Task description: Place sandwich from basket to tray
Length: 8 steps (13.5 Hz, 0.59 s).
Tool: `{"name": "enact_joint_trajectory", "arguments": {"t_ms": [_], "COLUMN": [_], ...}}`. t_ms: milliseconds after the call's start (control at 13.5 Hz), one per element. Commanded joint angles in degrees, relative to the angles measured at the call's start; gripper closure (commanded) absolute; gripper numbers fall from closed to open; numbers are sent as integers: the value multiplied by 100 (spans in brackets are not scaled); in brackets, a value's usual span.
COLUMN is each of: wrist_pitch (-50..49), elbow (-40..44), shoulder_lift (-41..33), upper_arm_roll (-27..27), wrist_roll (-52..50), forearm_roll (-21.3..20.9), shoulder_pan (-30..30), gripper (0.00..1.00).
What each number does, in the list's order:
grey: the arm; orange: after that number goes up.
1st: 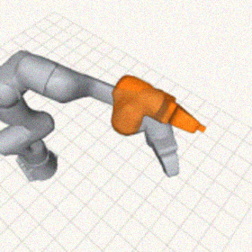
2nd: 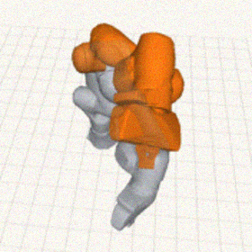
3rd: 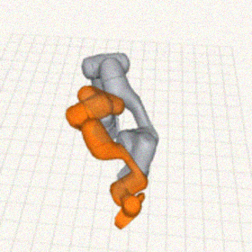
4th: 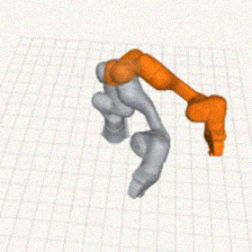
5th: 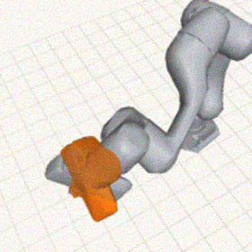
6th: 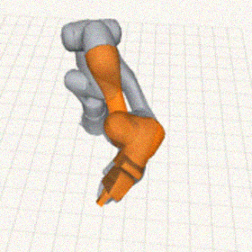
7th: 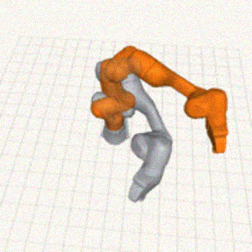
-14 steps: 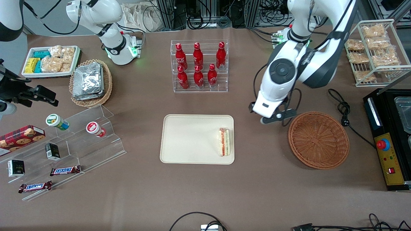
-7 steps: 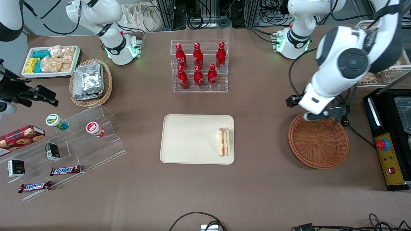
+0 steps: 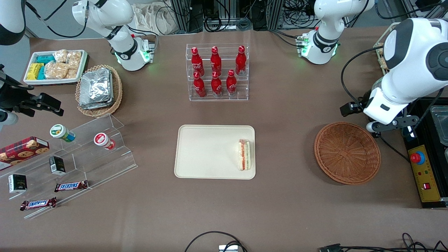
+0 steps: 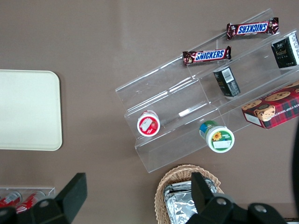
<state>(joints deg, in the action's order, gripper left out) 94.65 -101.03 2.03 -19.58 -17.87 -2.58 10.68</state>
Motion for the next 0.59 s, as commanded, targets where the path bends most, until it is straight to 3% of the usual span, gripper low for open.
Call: {"name": "enact_joint_trajectory", "arguments": {"t_ms": [0, 296, 519], "wrist_pitch": [-376, -922, -1115], "elbow": [582, 1531, 1683], "shoulder_lift": [270, 807, 949], "upper_arm_roll": [-28, -19, -28], "wrist_roll": [-23, 29, 73], "forearm_roll": [21, -58, -67], "shoulder_pan": [22, 40, 13], "gripper": [0, 0, 0]}}
